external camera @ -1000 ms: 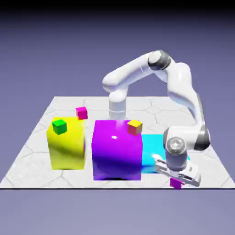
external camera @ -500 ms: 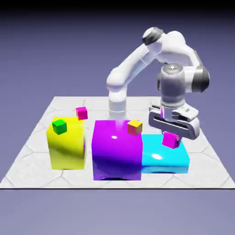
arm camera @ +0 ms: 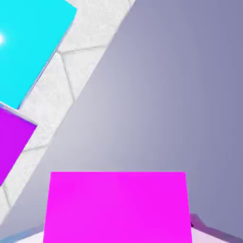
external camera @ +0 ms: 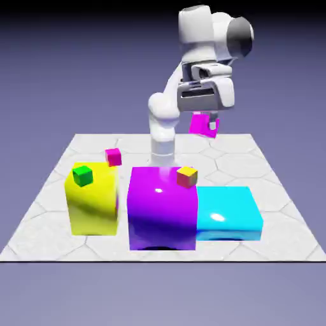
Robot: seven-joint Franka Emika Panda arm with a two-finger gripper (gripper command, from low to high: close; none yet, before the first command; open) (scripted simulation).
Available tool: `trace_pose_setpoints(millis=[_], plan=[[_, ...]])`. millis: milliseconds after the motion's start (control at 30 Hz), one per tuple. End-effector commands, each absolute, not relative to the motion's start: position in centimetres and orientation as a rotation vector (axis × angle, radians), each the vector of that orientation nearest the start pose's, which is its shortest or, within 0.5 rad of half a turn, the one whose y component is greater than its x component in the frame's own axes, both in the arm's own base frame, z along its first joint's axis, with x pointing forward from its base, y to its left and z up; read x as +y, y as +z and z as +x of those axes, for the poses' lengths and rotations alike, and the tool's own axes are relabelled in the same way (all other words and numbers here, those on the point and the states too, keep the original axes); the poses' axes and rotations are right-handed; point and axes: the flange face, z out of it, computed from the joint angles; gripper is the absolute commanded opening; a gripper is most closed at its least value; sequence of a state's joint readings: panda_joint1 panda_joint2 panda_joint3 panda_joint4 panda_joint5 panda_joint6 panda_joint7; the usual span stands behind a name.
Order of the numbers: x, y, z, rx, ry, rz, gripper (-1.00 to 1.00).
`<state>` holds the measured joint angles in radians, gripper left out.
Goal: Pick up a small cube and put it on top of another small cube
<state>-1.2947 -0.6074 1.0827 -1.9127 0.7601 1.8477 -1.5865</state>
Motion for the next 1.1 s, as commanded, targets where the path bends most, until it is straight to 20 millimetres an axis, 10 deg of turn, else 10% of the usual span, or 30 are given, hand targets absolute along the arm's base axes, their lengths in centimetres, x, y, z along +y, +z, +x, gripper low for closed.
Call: trace_pose_setpoints(millis=[0, 500, 1067], plan=[[5.7, 60.4, 51.7, -1.805, -0.558, -2.596, -1.00], [-10.9, 63.0, 45.8, -1.188, -0.723, -2.772, -1.00], [-26.9, 52.0, 40.8, -0.470, -0.540, -2.804, -1.00]])
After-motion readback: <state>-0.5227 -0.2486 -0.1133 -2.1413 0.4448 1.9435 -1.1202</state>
